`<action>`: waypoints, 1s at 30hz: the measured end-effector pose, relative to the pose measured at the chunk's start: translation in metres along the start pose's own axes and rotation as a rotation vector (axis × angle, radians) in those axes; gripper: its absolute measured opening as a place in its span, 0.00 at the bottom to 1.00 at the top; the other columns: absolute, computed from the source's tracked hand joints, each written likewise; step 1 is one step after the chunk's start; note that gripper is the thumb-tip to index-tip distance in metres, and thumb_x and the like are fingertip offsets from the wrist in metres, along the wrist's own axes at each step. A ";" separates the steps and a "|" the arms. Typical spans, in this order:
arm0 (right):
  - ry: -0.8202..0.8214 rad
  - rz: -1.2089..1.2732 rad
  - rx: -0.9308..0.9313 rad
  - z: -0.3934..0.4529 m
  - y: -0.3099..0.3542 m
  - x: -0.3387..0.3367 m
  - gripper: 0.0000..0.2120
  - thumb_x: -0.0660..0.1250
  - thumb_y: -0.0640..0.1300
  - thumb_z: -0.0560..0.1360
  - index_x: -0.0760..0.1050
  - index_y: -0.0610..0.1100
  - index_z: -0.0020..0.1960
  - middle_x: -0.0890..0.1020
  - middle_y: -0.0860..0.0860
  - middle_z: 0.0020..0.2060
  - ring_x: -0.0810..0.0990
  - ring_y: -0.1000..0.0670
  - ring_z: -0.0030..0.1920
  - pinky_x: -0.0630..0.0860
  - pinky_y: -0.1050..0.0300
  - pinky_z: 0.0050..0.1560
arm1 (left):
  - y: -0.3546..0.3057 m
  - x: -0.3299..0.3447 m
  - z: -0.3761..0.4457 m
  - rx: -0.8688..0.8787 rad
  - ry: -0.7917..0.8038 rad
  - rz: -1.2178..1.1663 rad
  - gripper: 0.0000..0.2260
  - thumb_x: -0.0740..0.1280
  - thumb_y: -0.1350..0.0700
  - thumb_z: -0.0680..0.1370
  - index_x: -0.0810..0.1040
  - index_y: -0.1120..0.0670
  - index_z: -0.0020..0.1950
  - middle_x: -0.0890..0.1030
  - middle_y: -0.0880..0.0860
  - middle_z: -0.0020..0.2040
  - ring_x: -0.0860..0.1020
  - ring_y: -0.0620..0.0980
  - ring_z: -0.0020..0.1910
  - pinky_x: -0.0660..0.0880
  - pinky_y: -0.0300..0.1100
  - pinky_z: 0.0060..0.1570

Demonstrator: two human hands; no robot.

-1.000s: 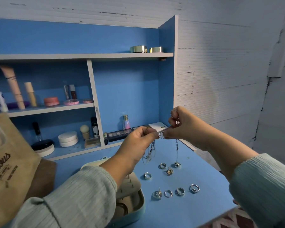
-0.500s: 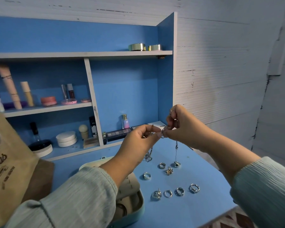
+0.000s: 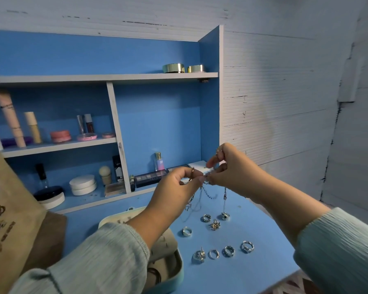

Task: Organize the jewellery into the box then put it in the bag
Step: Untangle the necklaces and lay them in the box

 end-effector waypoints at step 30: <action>-0.039 -0.070 -0.032 -0.002 -0.003 0.012 0.21 0.72 0.33 0.67 0.59 0.46 0.35 0.80 0.47 0.40 0.74 0.48 0.37 0.73 0.52 0.33 | 0.009 0.013 -0.002 -0.066 0.087 -0.105 0.05 0.61 0.56 0.80 0.73 0.49 0.45 0.72 0.39 0.26 0.68 0.37 0.24 0.63 0.31 0.28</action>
Point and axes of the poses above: each hand's wrist, its own z-axis towards the middle knuckle, its own x-axis out of the palm, y = z × x, the point moved 7 cm from there along z, towards the middle knuckle
